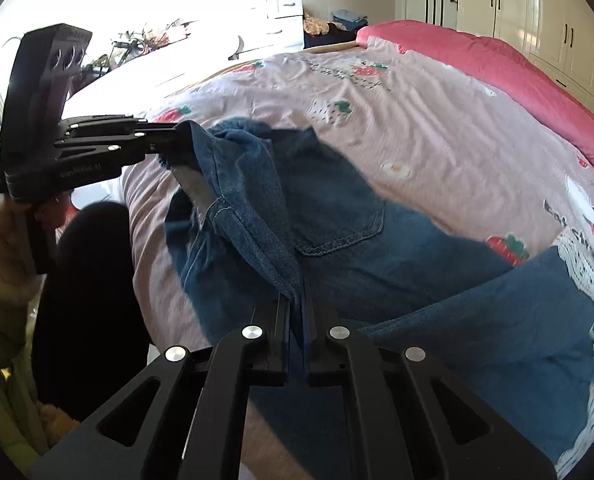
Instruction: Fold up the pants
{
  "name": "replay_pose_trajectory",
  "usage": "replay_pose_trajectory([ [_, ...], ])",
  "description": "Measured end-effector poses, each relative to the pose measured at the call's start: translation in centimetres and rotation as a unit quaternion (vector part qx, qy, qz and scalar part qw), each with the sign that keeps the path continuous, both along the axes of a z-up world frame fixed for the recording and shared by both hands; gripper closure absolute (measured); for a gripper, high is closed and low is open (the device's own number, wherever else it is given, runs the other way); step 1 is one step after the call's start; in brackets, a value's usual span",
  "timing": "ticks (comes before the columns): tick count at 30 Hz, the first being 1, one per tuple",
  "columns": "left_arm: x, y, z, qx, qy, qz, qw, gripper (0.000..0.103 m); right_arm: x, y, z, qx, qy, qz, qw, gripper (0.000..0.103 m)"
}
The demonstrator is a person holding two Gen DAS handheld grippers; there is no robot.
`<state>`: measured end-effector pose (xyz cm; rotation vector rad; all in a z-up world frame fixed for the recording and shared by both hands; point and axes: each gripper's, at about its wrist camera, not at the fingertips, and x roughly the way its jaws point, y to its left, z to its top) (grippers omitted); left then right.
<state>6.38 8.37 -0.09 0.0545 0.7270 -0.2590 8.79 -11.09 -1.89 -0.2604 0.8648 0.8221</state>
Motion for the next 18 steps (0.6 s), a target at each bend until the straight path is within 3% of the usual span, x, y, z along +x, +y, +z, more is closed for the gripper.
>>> replay_pose_trajectory([
  [8,-2.0,-0.2,-1.3,0.025,0.012,0.002,0.9996,0.096,-2.2,0.0,-1.4,-0.008,0.003,-0.001,1.0,0.096],
  [13,-2.9,-0.6,-0.4,0.04,-0.01,0.004,0.9991,0.096,-3.1,-0.1,-0.6,-0.001,-0.018,0.002,1.0,0.096],
  [15,-2.3,-0.4,-1.2,0.04,0.005,0.01,0.9991,0.094,-3.0,0.2,-1.6,-0.013,-0.01,0.0,1.0,0.094],
  [18,-2.3,-0.5,-2.1,0.049,0.011,0.011,0.9987,0.093,-3.7,0.9,-2.6,-0.037,-0.035,0.009,0.999,0.093],
])
